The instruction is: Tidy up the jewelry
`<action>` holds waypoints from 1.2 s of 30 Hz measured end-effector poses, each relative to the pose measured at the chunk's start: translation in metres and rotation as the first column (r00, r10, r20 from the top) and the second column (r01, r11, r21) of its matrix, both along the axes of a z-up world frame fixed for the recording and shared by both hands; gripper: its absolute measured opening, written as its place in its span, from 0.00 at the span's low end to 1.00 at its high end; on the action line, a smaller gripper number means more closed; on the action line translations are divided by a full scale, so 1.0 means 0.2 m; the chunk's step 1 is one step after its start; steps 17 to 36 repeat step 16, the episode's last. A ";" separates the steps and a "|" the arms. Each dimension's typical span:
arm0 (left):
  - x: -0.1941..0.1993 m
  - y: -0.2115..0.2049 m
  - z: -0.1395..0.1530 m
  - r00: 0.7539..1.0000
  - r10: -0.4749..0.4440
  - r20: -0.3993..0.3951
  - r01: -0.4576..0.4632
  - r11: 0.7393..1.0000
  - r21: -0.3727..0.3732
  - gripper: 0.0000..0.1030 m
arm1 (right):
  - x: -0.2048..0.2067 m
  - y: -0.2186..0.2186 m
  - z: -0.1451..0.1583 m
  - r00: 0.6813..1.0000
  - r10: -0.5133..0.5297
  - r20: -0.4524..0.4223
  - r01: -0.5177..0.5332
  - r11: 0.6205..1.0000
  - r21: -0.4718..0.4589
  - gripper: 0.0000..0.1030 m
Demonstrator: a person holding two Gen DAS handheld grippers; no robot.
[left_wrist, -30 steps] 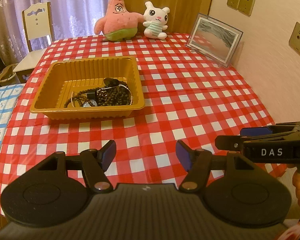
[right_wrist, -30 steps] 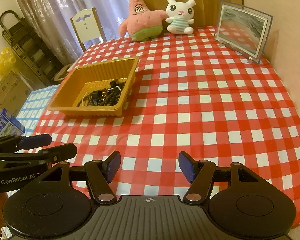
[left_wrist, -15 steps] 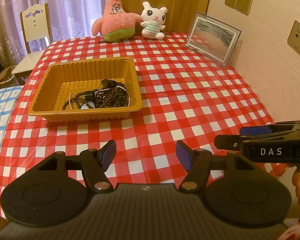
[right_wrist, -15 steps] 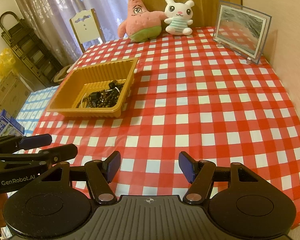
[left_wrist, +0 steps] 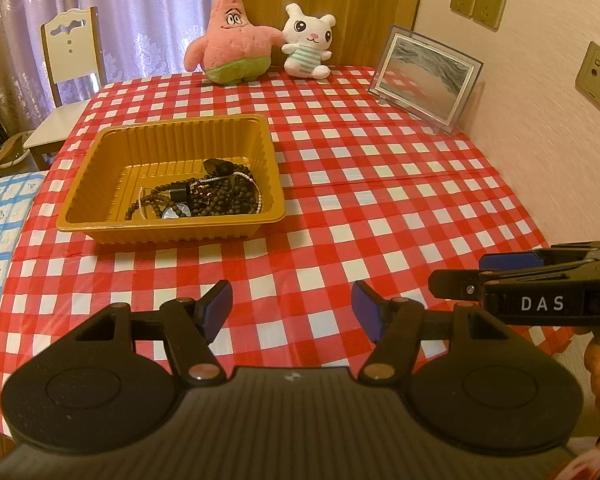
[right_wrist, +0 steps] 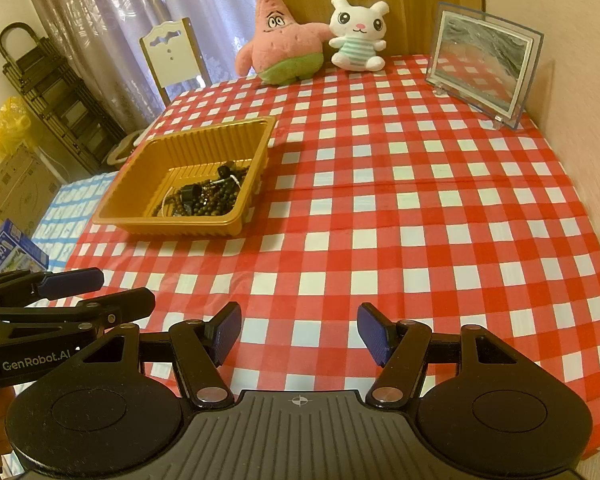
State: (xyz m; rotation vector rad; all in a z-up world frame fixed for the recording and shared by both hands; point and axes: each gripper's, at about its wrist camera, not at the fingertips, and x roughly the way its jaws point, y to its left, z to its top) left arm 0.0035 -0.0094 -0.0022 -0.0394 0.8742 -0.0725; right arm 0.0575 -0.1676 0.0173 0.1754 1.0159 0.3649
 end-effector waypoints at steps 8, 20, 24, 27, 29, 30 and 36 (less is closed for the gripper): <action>0.00 0.00 0.00 1.000 0.000 -0.001 0.000 1.000 -0.001 0.62 | 0.00 0.00 0.00 1.000 0.000 -0.001 0.000 1.000 0.000 0.62; 0.00 0.01 0.01 1.000 0.000 0.006 0.000 1.000 -0.001 0.62 | 0.00 0.01 0.00 1.000 0.000 -0.002 0.000 1.000 -0.001 0.62; 0.00 0.01 0.01 1.000 0.000 0.006 0.000 1.000 -0.001 0.62 | 0.00 0.01 0.00 1.000 0.000 -0.002 0.000 1.000 -0.001 0.62; 0.00 0.01 0.01 1.000 0.000 0.006 0.000 1.000 -0.001 0.62 | 0.00 0.01 0.00 1.000 0.000 -0.002 0.000 1.000 -0.001 0.62; 0.00 0.01 0.01 1.000 0.000 0.006 0.000 1.000 -0.001 0.62 | 0.00 0.01 0.00 1.000 0.000 -0.002 0.000 1.000 -0.001 0.62; 0.00 0.01 0.01 1.000 0.000 0.006 0.000 1.000 -0.001 0.62 | 0.00 0.01 0.00 1.000 0.000 -0.002 0.000 1.000 -0.001 0.62; 0.00 0.01 0.01 1.000 0.000 0.006 0.000 1.000 -0.001 0.62 | 0.00 0.01 0.00 1.000 0.000 -0.002 0.000 1.000 -0.001 0.62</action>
